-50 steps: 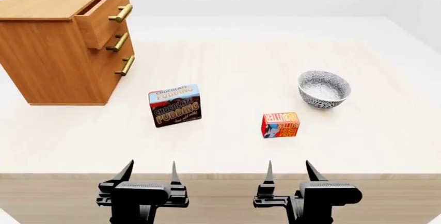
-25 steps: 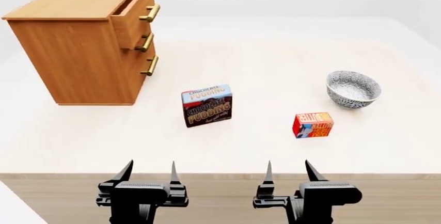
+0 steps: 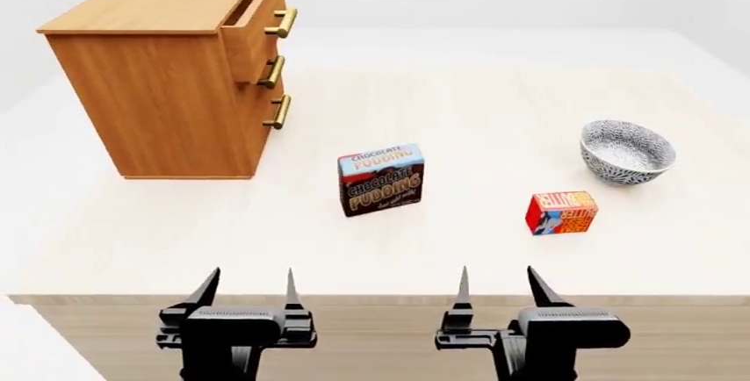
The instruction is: Put the butter at the back in the top drawer of the cabinet and close it.
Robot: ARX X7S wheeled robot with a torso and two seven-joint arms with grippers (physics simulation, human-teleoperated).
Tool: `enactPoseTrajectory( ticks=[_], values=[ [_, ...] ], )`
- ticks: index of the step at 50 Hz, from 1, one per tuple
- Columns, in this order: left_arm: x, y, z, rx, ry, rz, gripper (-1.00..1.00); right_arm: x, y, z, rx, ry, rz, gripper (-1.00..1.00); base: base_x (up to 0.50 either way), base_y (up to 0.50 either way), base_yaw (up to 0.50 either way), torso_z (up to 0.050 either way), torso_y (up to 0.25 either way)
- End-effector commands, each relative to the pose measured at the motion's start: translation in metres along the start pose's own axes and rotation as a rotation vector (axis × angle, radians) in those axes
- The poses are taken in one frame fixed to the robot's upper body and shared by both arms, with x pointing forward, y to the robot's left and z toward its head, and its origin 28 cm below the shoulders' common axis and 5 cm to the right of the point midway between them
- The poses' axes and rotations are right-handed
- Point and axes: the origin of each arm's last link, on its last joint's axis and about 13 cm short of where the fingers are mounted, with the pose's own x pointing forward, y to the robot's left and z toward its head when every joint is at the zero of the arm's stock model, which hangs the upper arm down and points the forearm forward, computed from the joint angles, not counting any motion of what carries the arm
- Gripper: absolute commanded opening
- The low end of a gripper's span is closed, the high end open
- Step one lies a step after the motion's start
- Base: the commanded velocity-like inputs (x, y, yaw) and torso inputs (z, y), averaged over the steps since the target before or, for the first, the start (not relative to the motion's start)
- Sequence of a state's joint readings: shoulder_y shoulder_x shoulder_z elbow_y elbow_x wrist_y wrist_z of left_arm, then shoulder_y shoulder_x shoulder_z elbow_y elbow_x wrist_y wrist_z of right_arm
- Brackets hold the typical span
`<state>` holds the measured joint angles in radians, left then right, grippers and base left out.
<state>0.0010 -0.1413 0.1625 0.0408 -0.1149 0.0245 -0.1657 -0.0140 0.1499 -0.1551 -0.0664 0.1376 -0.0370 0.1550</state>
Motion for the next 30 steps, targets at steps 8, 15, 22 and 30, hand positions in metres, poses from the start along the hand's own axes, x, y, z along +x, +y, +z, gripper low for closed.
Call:
enactPoseTrajectory(
  ticks=[8, 15, 22, 30],
  values=[
    [-0.03, 0.005, 0.081, 0.031, -0.245, 0.018, 1.0, -0.032, -0.002, 0.078, -0.031, -0.193, 0.004, 1.0, 0.0, 0.0, 0.0, 0.0, 0.0],
    [-0.053, 0.005, 0.102, 0.061, -0.322, 0.003, 1.0, -0.052, 0.003, 0.099, -0.021, -0.261, 0.03, 1.0, 0.0, 0.0, 0.0, 0.0, 0.0],
    [-0.071, 0.004, 0.116, 0.09, -0.387, -0.017, 1.0, -0.072, 0.008, 0.113, -0.021, -0.31, 0.052, 1.0, 0.0, 0.0, 0.0, 0.0, 0.0],
    [-0.082, 0.002, 0.121, 0.102, -0.417, -0.036, 1.0, -0.084, 0.008, 0.123, -0.027, -0.356, 0.047, 1.0, 0.0, 0.0, 0.0, 0.0, 0.0]
  ],
)
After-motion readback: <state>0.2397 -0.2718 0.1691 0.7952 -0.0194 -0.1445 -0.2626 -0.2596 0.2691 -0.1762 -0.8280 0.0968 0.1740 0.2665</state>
